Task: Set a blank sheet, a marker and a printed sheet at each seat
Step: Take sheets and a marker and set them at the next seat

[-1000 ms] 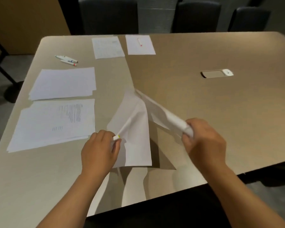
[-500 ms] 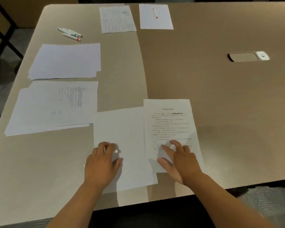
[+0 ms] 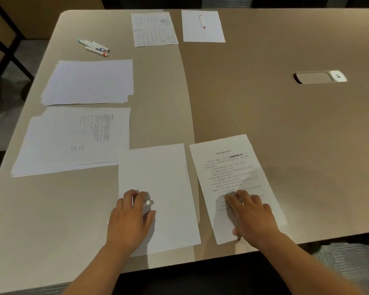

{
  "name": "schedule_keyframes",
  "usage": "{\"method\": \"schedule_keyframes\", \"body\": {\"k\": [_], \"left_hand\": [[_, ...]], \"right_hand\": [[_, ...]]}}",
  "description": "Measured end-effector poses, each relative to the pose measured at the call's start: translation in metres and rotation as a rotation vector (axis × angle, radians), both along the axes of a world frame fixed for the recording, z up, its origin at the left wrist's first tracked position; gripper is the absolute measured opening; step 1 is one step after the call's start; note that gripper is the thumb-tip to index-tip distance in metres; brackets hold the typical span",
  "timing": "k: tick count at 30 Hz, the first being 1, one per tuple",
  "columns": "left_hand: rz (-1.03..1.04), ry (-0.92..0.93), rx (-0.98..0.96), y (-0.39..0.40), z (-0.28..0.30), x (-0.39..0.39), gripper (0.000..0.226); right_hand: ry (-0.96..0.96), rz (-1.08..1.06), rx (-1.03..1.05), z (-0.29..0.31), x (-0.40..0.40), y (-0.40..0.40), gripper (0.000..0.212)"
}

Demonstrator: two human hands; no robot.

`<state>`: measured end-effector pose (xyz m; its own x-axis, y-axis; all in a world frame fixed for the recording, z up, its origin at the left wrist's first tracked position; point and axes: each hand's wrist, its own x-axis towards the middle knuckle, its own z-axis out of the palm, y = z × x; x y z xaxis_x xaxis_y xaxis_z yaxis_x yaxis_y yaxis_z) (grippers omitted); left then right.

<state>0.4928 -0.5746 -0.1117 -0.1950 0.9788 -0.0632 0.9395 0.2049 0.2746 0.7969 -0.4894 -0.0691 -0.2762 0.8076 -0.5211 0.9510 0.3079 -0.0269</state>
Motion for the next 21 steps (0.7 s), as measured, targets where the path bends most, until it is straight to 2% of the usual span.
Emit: {"method": "schedule_keyframes", "body": {"k": [6,15,18,21], "left_hand": [[-0.012,0.007,0.079,0.020,0.003,0.026,0.041],[-0.125,0.056,0.019,0.025,0.000,0.037,0.046],[-0.140,0.057,0.061,0.021,0.025,0.032,0.041],[-0.128,0.038,0.084,0.007,0.062,0.017,0.022]], "right_hand": [[0.008,-0.004,0.010,-0.002,-0.002,-0.004,0.093],[0.029,-0.041,-0.013,0.002,-0.004,-0.001,0.092],[0.097,-0.048,0.043,0.020,-0.015,0.003,0.075],[0.178,0.058,0.098,0.049,-0.044,0.002,0.045]]}}
